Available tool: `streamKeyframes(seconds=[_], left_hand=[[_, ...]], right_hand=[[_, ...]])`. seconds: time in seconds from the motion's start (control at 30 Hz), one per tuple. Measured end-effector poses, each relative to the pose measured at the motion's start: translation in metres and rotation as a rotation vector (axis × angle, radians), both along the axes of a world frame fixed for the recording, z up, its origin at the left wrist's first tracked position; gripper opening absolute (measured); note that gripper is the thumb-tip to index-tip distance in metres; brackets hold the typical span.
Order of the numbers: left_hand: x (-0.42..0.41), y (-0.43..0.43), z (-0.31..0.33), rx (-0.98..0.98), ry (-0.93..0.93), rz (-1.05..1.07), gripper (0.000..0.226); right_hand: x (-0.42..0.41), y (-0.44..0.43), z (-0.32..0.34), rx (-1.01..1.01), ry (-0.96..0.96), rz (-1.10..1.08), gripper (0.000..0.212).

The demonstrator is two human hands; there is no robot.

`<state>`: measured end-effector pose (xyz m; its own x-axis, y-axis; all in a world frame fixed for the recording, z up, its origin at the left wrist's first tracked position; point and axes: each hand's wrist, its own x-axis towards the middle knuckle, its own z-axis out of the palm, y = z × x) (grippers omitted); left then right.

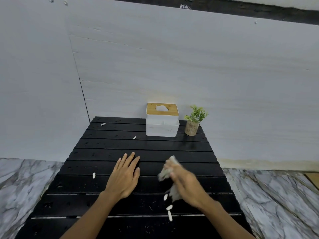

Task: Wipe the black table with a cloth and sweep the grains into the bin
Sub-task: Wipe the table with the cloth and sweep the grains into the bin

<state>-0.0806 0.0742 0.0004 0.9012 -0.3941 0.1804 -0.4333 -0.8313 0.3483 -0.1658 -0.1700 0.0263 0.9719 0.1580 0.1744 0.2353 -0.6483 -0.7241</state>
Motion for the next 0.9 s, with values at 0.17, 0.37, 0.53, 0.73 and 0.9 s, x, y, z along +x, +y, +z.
streamKeyframes(seconds=[0.17,0.37,0.53,0.73,0.9], left_hand=[[0.001,-0.006,-0.002,-0.003,-0.016,-0.012,0.076],[0.010,-0.014,-0.006,-0.015,-0.036,-0.011,0.076],[0.015,-0.018,-0.007,-0.035,-0.061,0.009,0.073],[0.022,-0.032,-0.005,-0.079,-0.064,-0.016,0.071],[0.036,-0.078,0.005,-0.175,-0.087,-0.082,0.054]], right_hand=[[0.035,-0.053,-0.019,-0.181,0.054,-0.607,0.050],[0.086,0.014,-0.015,-0.378,-0.042,-0.436,0.043],[0.084,0.054,-0.007,-0.398,-0.136,-0.037,0.044],[0.092,-0.025,0.006,-0.370,-0.022,-0.280,0.030],[0.094,-0.096,-0.011,-0.436,0.043,-0.528,0.036]])
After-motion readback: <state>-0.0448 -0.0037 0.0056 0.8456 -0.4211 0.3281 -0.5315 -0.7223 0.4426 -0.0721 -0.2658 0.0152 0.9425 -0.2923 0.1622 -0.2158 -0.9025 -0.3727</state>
